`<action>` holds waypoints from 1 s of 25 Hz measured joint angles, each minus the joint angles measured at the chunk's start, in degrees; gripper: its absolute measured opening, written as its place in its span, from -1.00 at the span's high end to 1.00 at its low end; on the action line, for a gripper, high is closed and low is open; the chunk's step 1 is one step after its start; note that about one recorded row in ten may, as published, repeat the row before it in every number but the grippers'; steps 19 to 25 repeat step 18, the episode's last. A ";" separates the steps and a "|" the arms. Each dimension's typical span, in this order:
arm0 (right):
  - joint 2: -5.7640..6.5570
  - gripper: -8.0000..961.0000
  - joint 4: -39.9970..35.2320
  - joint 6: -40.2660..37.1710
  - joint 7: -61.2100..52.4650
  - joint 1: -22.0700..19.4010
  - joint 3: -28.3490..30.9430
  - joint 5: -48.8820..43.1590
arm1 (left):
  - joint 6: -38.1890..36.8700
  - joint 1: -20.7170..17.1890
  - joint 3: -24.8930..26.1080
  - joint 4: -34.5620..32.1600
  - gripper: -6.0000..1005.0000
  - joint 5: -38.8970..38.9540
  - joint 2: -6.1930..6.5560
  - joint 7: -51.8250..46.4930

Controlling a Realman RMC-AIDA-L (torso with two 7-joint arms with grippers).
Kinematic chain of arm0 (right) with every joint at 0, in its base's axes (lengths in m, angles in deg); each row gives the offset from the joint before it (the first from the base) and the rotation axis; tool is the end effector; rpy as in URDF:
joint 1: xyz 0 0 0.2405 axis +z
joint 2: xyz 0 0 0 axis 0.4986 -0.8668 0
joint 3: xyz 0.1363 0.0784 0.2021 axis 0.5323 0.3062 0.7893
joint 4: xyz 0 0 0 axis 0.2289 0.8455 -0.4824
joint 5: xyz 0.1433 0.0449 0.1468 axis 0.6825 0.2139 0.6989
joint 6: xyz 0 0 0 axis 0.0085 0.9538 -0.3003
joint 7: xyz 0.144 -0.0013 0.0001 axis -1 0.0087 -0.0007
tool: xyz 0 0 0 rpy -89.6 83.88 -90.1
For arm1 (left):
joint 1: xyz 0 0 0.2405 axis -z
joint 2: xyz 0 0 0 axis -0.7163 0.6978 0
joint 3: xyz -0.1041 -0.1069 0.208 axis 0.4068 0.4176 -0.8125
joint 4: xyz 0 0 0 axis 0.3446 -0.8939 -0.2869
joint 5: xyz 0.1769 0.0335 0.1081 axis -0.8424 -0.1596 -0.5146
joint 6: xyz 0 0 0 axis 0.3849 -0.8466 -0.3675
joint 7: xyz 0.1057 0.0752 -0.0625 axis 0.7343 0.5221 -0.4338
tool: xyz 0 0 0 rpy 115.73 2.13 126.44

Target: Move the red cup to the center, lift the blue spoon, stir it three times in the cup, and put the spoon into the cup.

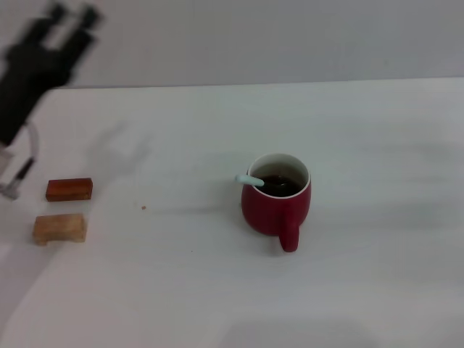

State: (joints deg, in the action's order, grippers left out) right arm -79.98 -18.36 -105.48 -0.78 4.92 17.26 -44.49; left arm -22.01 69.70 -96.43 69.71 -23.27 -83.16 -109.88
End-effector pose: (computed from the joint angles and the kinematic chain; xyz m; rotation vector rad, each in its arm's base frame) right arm 0.3426 0.3929 0.0713 -1.2683 0.5870 0.6585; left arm -0.2634 0.3424 0.0453 -1.7022 -0.4518 -1.3650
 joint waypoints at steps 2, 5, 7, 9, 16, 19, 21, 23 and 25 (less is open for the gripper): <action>-0.09 0.03 -0.26 -0.15 -0.01 0.05 0.06 0.09 | -3.96 -0.15 0.02 3.86 -0.34 4.37 -0.06 5.07; -0.28 0.03 -1.21 -0.22 -0.01 0.23 0.14 0.15 | -11.79 -0.72 0.33 11.35 -0.33 10.76 -0.17 16.72; -0.40 0.03 -1.77 -0.24 0.04 0.37 0.19 0.21 | -14.27 -2.61 0.56 13.66 -0.33 12.01 -0.22 26.72; -0.43 0.03 -1.97 -0.24 0.17 0.47 0.20 0.23 | -14.25 -3.09 0.61 13.81 -0.33 12.04 -0.24 28.13; -0.62 0.03 -3.12 -1.01 0.32 0.77 0.02 0.28 | -12.30 -4.42 4.08 17.11 -0.33 13.01 0.08 32.40; -0.76 0.03 -3.17 -1.78 0.34 0.79 0.04 0.28 | -11.88 -4.56 4.51 17.11 -0.33 13.05 0.19 32.63; -0.76 0.03 -3.17 -1.78 0.34 0.79 0.04 0.28 | -11.88 -4.56 4.51 17.11 -0.33 13.05 0.19 32.63; -0.76 0.03 -3.17 -1.78 0.34 0.79 0.04 0.28 | -11.88 -4.56 4.51 17.11 -0.33 13.05 0.19 32.63; -0.76 0.03 -3.17 -1.78 0.34 0.79 0.04 0.28 | -11.88 -4.56 4.51 17.11 -0.33 13.05 0.19 32.63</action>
